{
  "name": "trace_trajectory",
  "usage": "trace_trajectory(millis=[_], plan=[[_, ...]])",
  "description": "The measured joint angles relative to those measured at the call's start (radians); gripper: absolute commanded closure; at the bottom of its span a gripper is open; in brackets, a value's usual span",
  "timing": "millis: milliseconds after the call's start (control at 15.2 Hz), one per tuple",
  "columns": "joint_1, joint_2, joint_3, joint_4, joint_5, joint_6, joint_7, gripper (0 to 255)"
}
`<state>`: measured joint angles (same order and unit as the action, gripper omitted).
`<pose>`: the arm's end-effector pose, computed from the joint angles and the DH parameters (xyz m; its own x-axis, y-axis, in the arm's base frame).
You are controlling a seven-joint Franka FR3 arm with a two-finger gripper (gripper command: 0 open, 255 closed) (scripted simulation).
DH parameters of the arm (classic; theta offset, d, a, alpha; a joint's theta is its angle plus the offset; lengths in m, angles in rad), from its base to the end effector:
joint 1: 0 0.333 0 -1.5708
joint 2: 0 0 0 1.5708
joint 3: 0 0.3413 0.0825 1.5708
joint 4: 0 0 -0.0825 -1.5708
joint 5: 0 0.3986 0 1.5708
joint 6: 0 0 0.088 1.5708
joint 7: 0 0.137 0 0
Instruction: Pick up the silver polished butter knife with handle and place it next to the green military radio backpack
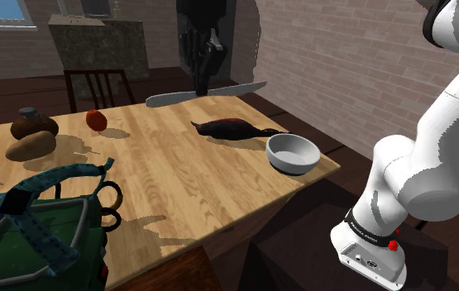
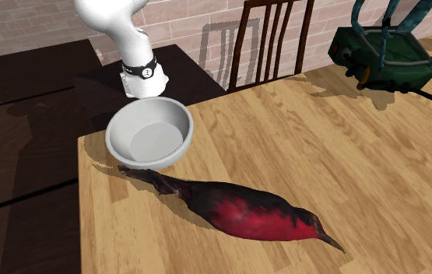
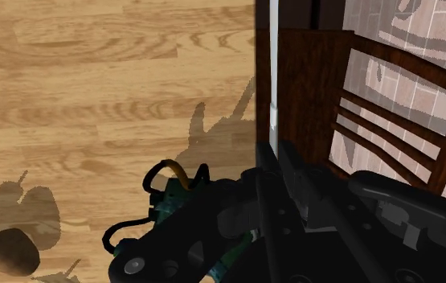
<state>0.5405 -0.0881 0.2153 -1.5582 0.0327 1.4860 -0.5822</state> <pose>0.3794 0.3721 0.6657 0.2284 0.9734 0.0191 0.9736 -0.2284 -0.0039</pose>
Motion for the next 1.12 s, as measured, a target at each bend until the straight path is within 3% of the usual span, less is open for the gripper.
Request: trace_trajectory(millis=[1122], plan=[[0.005,-0.051,0.004,-0.284,0.012,0.234,0.000,255]])
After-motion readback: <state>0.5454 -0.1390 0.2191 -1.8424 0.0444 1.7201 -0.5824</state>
